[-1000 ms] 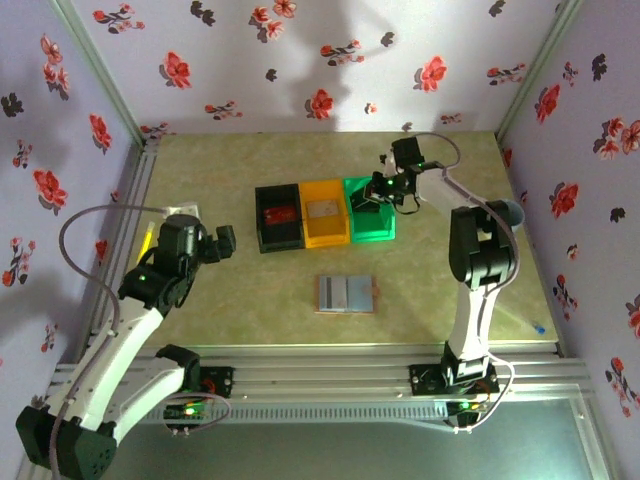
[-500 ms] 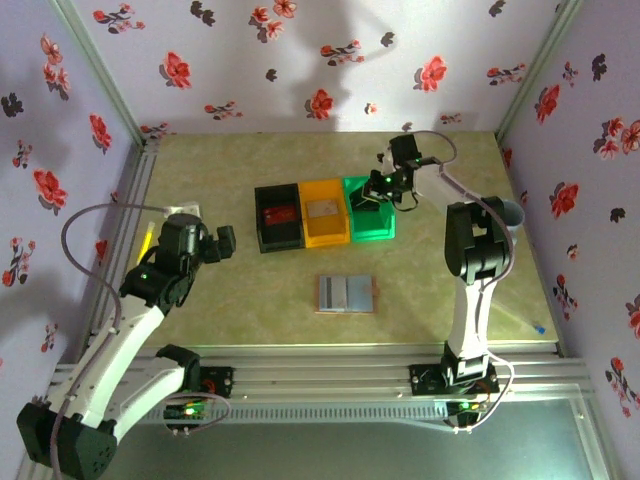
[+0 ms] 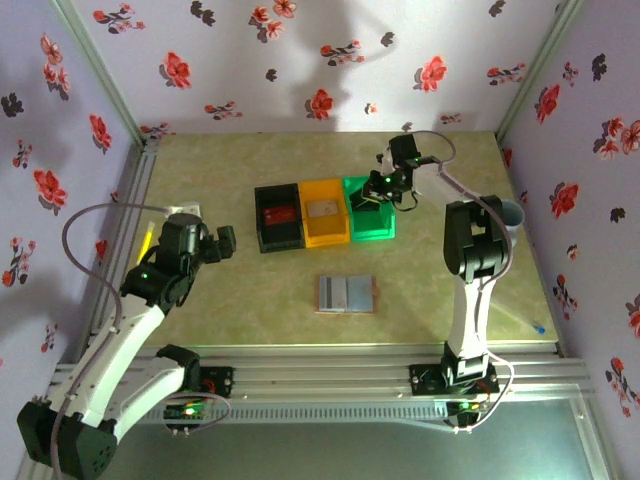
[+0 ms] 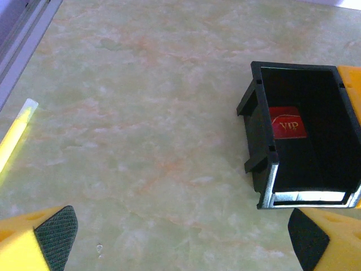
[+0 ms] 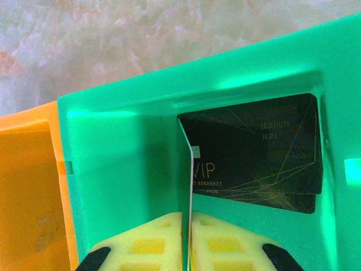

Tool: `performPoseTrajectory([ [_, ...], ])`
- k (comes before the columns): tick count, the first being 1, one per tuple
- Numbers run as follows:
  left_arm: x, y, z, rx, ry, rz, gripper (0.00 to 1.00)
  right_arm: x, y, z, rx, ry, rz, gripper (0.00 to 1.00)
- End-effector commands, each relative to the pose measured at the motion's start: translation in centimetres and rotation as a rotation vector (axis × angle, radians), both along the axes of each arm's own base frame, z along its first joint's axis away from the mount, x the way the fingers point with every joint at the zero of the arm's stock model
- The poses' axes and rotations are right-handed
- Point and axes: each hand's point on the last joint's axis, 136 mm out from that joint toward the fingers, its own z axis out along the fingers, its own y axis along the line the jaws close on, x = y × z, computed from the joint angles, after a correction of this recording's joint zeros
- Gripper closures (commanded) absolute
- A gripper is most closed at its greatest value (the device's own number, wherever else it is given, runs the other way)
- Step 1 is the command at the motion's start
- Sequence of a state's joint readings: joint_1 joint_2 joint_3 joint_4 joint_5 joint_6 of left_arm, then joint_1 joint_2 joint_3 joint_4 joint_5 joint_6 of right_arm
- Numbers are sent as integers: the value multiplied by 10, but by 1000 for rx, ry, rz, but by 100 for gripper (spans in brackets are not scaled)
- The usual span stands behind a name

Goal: Take the credit cards out of the card holder

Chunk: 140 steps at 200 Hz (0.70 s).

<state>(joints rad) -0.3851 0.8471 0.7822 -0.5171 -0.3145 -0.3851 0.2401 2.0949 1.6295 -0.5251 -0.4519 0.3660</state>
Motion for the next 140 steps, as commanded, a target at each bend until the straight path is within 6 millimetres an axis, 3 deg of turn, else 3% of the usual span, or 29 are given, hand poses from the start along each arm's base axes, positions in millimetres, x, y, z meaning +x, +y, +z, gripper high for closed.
performPoseTrajectory([
  [1,2,4,2,25,-12,9,0,3,-3,-2,-20,7,6,86],
  [58,2,4,2,26,-11,11,0,4,-6,5,-38,-1,8,82],
  [140,1,5,2,26,1,18,0,6,-12,33,-70,-40,3,78],
])
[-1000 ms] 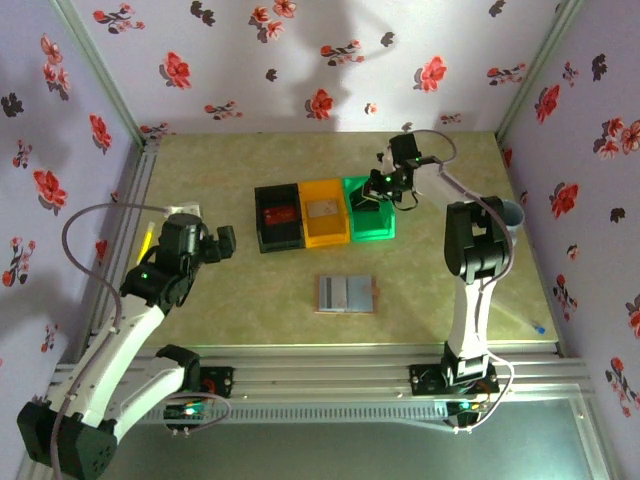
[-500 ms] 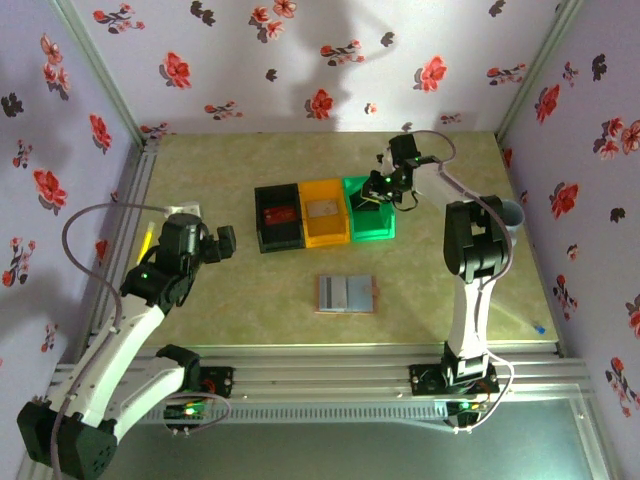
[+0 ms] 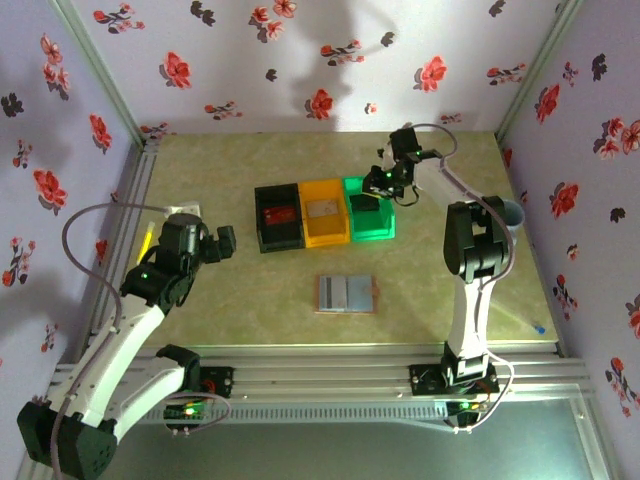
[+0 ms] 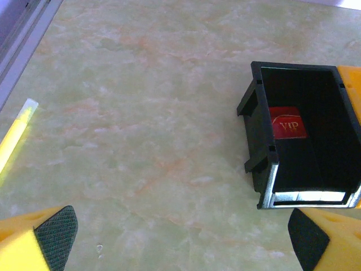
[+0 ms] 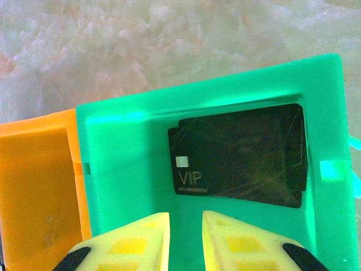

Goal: Take the credit cards out of the card holder

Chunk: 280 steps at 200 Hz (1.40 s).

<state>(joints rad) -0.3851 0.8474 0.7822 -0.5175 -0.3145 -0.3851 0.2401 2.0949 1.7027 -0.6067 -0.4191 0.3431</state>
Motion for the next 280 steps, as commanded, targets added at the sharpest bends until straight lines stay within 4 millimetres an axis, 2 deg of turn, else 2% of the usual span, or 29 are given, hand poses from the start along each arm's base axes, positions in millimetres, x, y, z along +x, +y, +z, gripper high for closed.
performPoseTrajectory([
  [1,1,5,2,26,0,18,0,2,-8,19,-33,-31,0,78],
  [32,0,5,2,23,3,20,0,1,-10,42,-34,-68,-2,76],
  [58,-1,3,2,13,12,8,0,-6,-9,80,15,-130,-33,76],
  [77,-2,-5,1,-3,27,-33,0,-20,-9,105,67,-173,-77,75],
  [99,-4,-20,-2,-9,59,-109,0,-52,-2,116,119,-211,-89,74],
  [104,-5,-24,-4,-6,70,-129,0,-62,1,111,120,-204,-83,74],
  [115,-7,-35,-7,0,92,-179,0,-84,8,111,133,-213,-65,73],
  [149,-18,-60,-13,39,156,-288,0,-159,23,82,168,-211,-31,73],
  [171,-23,-72,-7,26,164,-316,0,-202,20,55,165,-205,-27,75],
  [193,-27,-85,3,-20,155,-327,0,-236,17,30,178,-178,-30,75],
  [219,-35,-99,1,-74,197,-318,0,-260,8,11,166,-171,-45,77],
  [259,-50,-119,-14,-183,256,-269,0,-276,0,0,189,-173,-79,80],
  [280,-58,-134,-28,-258,277,-247,0,-280,-1,-9,194,-169,-83,81],
])
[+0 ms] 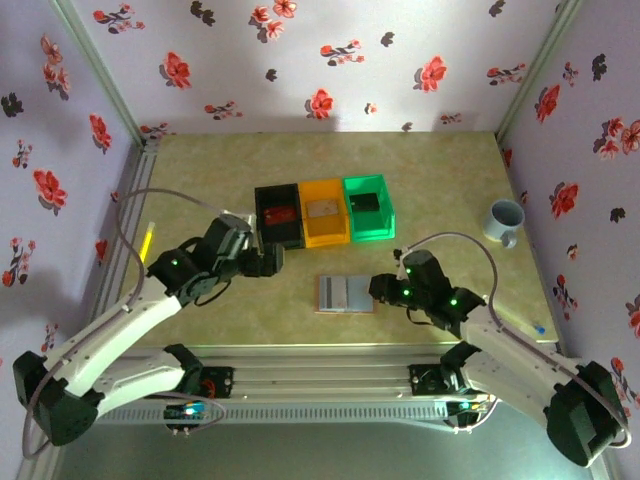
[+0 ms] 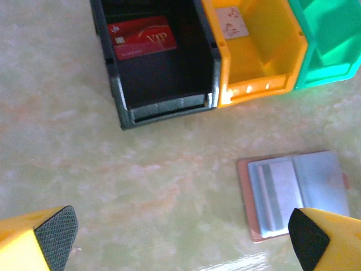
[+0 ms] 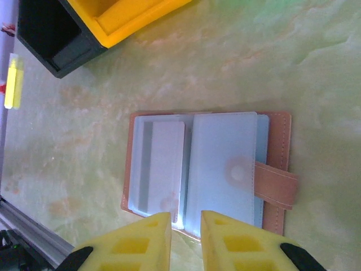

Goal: Take the credit cards out of the card holder

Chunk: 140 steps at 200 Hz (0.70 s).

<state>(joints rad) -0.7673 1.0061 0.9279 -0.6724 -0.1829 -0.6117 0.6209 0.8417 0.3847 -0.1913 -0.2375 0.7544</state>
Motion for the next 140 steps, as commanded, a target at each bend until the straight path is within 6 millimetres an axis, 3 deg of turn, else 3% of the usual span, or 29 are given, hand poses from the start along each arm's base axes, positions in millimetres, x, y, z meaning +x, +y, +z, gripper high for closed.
performPoseTrajectory([
  [1,-10,-12,-18,-93,70,84,0,2,-2,-5,20,-15,-44,81],
  [56,-27,-58,-44,-221,114,68,0,-4,-4,-31,2,20,-48,83],
  [140,-36,-118,-62,-286,195,6,0,-4,-1,-39,-5,24,-31,84],
])
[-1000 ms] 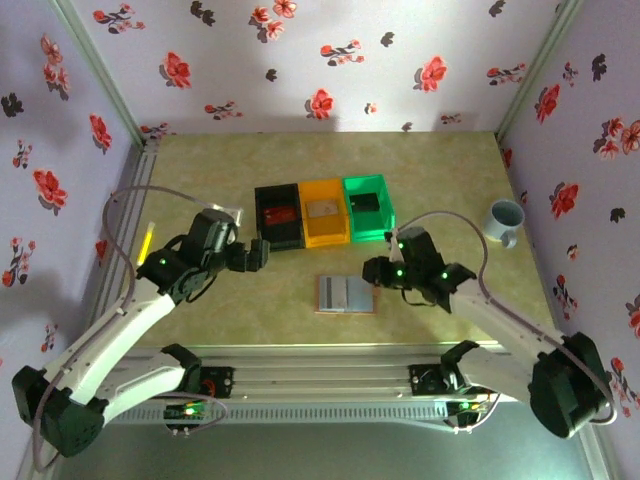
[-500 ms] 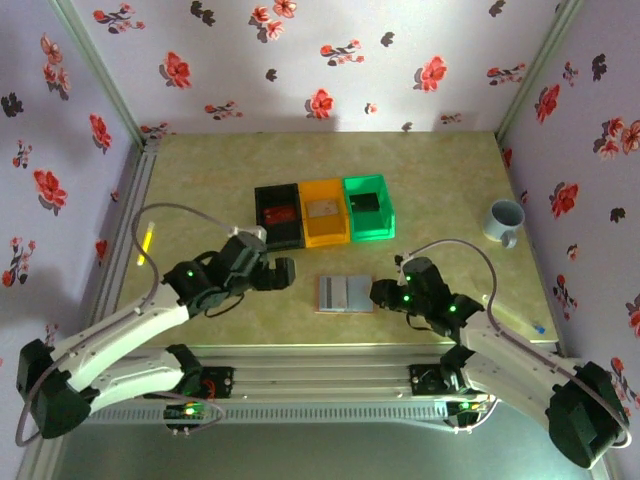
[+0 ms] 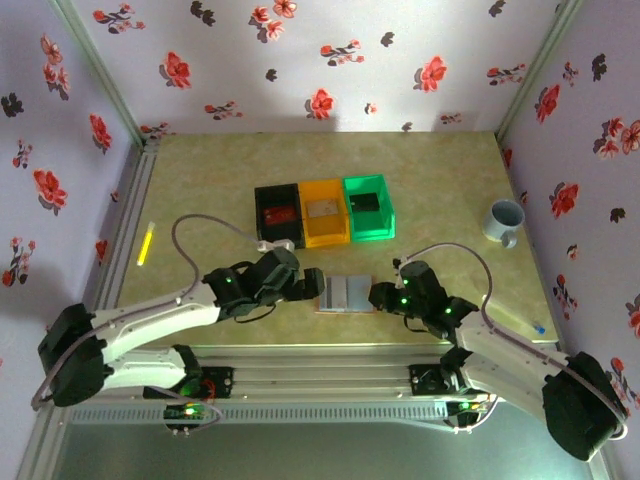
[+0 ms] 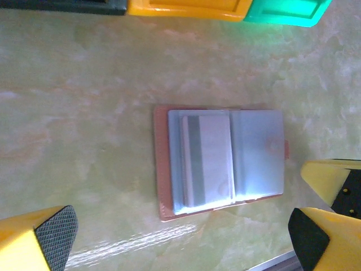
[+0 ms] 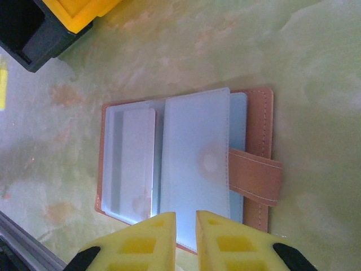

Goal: Take the credit cards out of the card holder

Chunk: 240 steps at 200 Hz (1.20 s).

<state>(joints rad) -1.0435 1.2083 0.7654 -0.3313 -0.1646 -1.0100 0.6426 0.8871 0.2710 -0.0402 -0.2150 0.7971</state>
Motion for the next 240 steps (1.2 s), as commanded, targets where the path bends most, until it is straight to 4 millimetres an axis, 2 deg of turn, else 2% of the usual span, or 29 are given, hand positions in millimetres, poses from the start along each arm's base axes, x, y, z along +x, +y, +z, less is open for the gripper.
performPoseTrajectory([
  [1,3,-25,10,-83,10,3,0,0,0,-6,-7,1,-8,84],
  [119,1,-70,-23,-155,113,-28,0,-1,8,-23,-28,29,19,86],
  [183,-4,-83,-36,-212,167,-34,0,0,9,-30,-53,34,16,87],
  [240,-7,-80,-49,-193,192,-26,0,-2,4,-34,-69,34,7,88],
])
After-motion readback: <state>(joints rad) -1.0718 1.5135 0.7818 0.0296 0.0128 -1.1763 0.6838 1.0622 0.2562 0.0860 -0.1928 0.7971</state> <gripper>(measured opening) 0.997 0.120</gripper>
